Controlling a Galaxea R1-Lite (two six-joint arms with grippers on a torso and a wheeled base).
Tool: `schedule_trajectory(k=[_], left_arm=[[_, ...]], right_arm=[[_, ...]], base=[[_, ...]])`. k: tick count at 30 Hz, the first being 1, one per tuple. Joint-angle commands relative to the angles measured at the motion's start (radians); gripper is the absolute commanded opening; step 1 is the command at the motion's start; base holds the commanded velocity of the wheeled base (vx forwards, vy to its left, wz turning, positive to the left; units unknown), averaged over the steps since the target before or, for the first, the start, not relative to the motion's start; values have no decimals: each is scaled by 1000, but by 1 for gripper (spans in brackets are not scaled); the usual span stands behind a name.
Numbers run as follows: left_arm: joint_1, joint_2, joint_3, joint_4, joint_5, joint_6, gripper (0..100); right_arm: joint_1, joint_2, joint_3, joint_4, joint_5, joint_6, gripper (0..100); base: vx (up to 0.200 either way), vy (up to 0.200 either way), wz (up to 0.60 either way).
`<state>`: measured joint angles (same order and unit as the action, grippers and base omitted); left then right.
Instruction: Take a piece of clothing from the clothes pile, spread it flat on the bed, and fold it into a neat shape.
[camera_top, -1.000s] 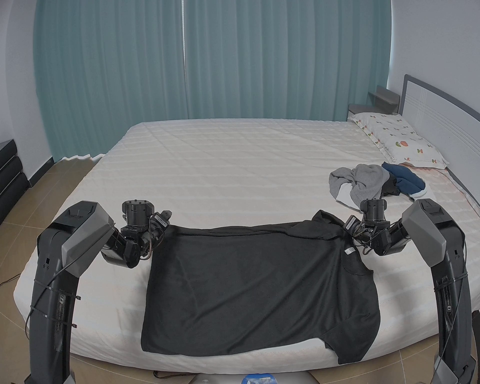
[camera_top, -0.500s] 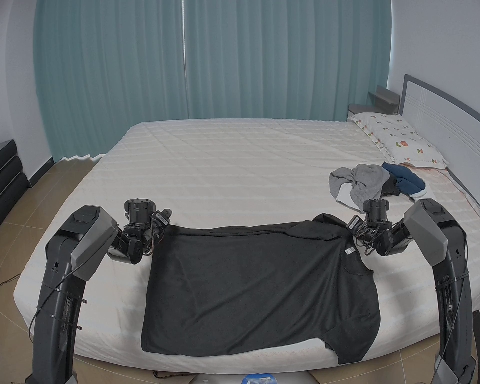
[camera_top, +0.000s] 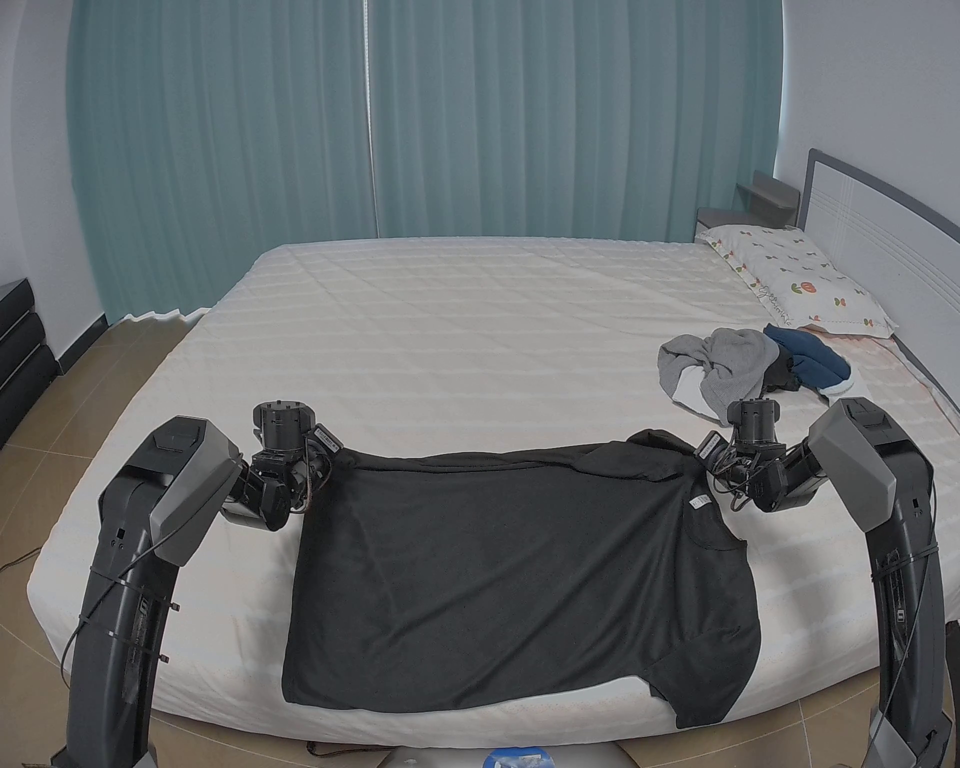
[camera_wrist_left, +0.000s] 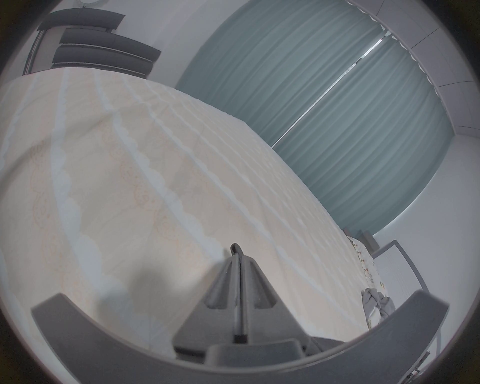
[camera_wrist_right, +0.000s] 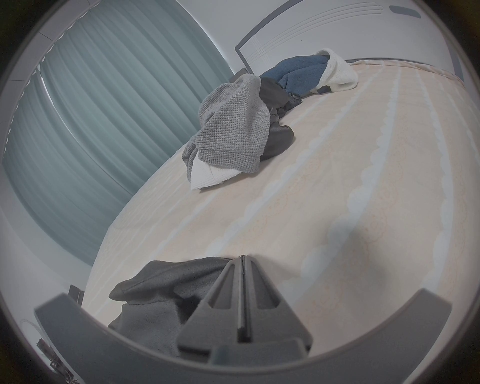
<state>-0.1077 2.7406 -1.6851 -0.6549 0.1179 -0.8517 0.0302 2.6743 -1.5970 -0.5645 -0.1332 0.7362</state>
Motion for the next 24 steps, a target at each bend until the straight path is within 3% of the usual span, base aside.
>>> schedule_trajectory(k=[1, 6, 24], left_arm=[[2, 24, -48, -8, 32, -3, 0], [6, 53, -108, -65, 128, -24, 0], [8, 71, -120, -66, 121, -17, 0]], right_arm=[[-1, 1, -1, -2, 0, 0, 0], [-9, -1, -1, -3, 0, 3, 0], [-15, 7, -9, -31, -2, 20, 0]], base=[[0, 0, 0], [0, 0, 0], [0, 0, 0]])
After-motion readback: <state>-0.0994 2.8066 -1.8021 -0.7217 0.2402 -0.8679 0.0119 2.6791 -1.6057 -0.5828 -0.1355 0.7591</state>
